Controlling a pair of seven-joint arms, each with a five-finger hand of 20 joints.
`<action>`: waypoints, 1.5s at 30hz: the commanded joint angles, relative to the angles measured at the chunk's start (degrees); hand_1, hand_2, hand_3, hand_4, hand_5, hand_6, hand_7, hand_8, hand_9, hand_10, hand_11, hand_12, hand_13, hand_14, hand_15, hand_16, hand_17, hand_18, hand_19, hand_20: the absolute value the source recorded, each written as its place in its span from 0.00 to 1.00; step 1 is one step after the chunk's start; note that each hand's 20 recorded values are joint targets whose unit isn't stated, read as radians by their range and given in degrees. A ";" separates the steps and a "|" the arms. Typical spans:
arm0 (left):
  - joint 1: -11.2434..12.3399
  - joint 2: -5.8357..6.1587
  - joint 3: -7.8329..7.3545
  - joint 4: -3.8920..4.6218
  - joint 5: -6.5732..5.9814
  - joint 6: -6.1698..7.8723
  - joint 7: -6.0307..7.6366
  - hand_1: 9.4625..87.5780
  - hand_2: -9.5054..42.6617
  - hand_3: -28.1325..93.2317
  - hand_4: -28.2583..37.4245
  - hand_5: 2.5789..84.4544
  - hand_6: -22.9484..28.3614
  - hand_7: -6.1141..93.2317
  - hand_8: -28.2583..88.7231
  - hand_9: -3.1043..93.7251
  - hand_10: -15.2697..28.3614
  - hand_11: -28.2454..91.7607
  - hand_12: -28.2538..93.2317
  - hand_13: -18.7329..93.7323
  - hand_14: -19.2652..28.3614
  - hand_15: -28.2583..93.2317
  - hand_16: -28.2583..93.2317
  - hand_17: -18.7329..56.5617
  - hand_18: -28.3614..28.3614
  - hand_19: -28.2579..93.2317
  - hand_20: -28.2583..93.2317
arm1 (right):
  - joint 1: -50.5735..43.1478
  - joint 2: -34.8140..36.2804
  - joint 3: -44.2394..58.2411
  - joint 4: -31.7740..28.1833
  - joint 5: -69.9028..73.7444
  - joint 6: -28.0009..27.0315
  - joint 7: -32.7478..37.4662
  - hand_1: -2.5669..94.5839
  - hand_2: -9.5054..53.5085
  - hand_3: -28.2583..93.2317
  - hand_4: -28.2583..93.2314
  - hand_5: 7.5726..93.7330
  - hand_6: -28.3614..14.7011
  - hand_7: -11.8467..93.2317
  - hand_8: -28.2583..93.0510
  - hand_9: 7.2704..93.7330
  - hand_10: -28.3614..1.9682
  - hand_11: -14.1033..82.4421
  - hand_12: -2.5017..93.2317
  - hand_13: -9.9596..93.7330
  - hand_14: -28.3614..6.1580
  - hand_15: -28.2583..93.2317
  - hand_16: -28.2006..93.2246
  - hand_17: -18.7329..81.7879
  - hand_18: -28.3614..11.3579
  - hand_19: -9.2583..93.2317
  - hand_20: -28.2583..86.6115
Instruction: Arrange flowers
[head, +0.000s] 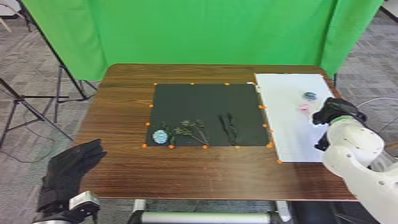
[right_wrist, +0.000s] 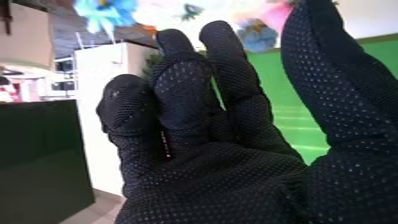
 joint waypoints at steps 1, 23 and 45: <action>-0.32 -1.08 -0.10 -0.19 1.01 -0.92 -1.42 0.24 0.30 0.90 0.17 0.62 0.74 0.27 0.15 0.48 0.87 0.55 0.31 0.42 0.99 0.77 0.12 0.14 0.91 0.73 0.35 | 0.33 -0.48 -0.90 1.26 -0.96 1.21 0.34 0.41 0.04 0.91 0.00 0.52 0.43 0.37 0.14 0.51 0.19 0.35 0.20 0.73 0.46 0.90 0.40 0.69 0.27 1.00 0.56; -1.16 -2.41 -0.38 -0.05 2.59 -1.98 -3.38 0.24 0.30 0.91 0.17 0.62 0.74 0.27 0.15 0.48 0.87 0.55 0.32 0.42 0.99 0.77 0.12 0.14 0.91 0.73 0.35 | 2.50 -2.27 -3.39 4.00 -1.52 1.45 1.11 0.40 0.04 0.91 0.00 0.51 0.43 0.36 0.14 0.51 0.20 0.35 0.20 0.73 0.47 0.90 0.40 0.69 0.27 1.00 0.56; -2.02 -2.94 -0.27 0.15 3.17 -2.62 -4.16 0.24 0.30 0.91 0.17 0.62 0.75 0.27 0.15 0.48 0.87 0.55 0.32 0.42 1.00 0.77 0.12 0.14 0.91 0.73 0.35 | 3.81 -1.36 -9.19 9.10 -8.49 10.78 3.63 0.59 0.04 0.82 0.00 0.76 0.63 0.46 0.27 0.90 0.61 0.35 0.36 0.85 0.63 0.85 0.43 0.76 0.29 1.00 0.56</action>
